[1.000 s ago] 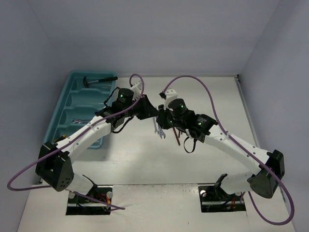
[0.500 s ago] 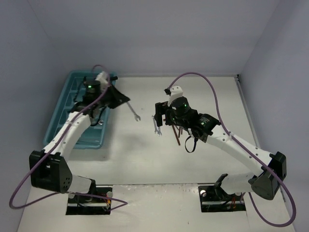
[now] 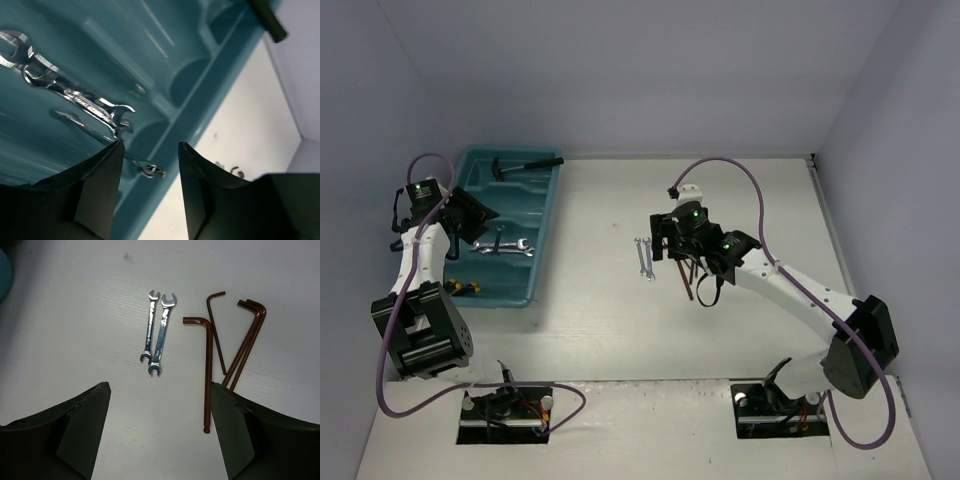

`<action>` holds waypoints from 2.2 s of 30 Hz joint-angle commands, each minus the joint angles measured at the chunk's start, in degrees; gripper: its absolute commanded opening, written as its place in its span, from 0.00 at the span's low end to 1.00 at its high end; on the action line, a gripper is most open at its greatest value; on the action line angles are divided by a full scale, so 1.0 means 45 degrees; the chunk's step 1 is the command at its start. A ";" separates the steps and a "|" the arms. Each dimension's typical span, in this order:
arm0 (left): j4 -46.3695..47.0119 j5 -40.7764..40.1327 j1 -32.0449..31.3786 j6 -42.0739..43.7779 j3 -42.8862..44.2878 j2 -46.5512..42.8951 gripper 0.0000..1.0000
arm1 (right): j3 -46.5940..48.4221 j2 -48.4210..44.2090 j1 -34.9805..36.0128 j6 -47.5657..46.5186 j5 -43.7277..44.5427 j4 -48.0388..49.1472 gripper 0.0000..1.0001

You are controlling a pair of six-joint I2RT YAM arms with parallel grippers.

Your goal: Sort the tools into containers

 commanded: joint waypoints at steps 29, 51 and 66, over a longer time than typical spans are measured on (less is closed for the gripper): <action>-0.3413 -0.2306 -0.3702 0.2306 0.1143 -0.3383 0.52 | 0.4237 0.8094 -0.0691 0.1533 0.0328 0.0015 0.43; -0.3545 -0.2870 -0.6573 0.2480 0.1467 -0.3066 0.52 | 0.1759 0.7285 -0.0392 0.1822 -0.0490 -0.1945 0.00; -0.0716 -0.0636 -0.9954 0.0056 0.1299 -0.2177 0.52 | 0.1035 0.1868 0.0485 -0.0736 -0.0481 -0.0765 0.00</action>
